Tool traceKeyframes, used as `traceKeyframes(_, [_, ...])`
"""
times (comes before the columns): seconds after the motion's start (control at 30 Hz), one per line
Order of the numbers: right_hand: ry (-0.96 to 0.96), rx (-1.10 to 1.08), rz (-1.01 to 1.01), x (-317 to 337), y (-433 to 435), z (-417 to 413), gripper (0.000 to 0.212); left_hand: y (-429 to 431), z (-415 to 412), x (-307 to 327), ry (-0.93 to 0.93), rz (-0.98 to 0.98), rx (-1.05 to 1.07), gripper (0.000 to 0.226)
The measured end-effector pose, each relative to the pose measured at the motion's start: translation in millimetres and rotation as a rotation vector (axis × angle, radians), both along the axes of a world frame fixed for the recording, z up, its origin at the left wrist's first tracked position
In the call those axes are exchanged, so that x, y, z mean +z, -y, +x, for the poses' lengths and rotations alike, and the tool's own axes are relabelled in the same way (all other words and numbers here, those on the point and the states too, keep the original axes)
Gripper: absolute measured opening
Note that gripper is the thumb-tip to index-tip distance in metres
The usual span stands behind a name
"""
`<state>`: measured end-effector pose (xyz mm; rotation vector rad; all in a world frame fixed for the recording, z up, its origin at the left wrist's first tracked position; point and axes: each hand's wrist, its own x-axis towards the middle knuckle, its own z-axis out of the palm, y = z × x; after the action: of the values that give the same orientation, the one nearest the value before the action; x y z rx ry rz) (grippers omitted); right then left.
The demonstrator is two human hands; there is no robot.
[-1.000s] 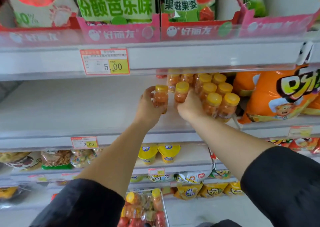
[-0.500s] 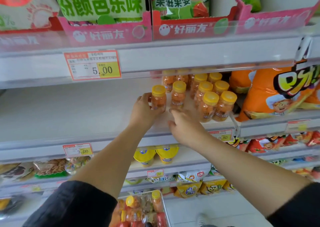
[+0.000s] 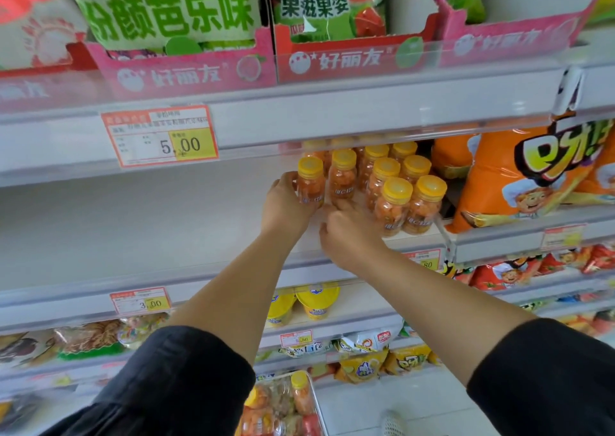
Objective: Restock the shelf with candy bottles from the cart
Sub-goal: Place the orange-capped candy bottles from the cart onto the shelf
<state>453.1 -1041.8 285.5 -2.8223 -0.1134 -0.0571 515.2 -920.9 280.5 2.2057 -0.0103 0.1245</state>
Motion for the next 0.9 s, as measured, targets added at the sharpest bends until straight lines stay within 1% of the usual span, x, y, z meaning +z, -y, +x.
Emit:
traceKeyframes(0.3, [-0.006,-0.019,0.084,2.9,-2.8,4.1,0.040,14.7,13.2,-0.7,0.025,-0.022,0.018,0.053])
traceKeyframes(0.63, [0.001,-0.013,0.032,-1.5,-1.6,4.8,0.052,16.9,16.8,-3.9,0.015,-0.067,0.037,0.057])
traceKeyframes(0.8, [-0.008,0.013,0.018,-2.3,0.1,5.1,0.053,17.2,15.8,-5.8,0.016,-0.094,0.032,0.058])
traceKeyframes(0.9, [0.001,0.040,0.020,-1.9,1.7,2.7,0.050,14.1,10.0,-3.0,-0.002,-0.083,0.035,0.061])
